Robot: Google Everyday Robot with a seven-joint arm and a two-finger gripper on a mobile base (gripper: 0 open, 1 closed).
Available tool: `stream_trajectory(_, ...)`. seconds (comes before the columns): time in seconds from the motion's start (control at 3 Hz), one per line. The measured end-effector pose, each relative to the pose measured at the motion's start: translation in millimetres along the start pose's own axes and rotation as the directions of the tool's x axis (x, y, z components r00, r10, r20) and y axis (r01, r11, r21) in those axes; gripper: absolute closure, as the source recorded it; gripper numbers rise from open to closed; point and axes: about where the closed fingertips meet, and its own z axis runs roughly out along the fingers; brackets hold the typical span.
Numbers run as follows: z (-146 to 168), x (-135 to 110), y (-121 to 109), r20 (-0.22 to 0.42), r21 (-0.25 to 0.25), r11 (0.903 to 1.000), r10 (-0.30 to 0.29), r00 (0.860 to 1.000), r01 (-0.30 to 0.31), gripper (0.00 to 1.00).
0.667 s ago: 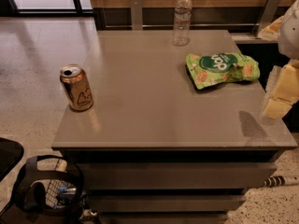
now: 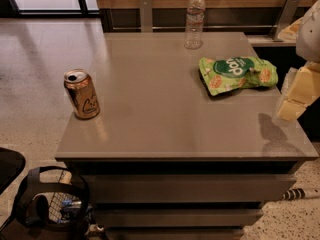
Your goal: Move green rice chip bag near orange can
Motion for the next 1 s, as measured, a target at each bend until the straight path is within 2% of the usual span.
stream_trajectory(0.33, 25, 16, -36, 0.064, 0.034, 0.9974, 0.061, 0.996, -0.063, 0.0)
stream_trajectory(0.67, 57, 36, -87, 0.179, 0.059, 0.9901, 0.115, 0.977, -0.127, 0.0)
stream_trajectory(1.0, 82, 50, -120, 0.237, 0.039, 0.9851, 0.154, 0.959, -0.168, 0.0)
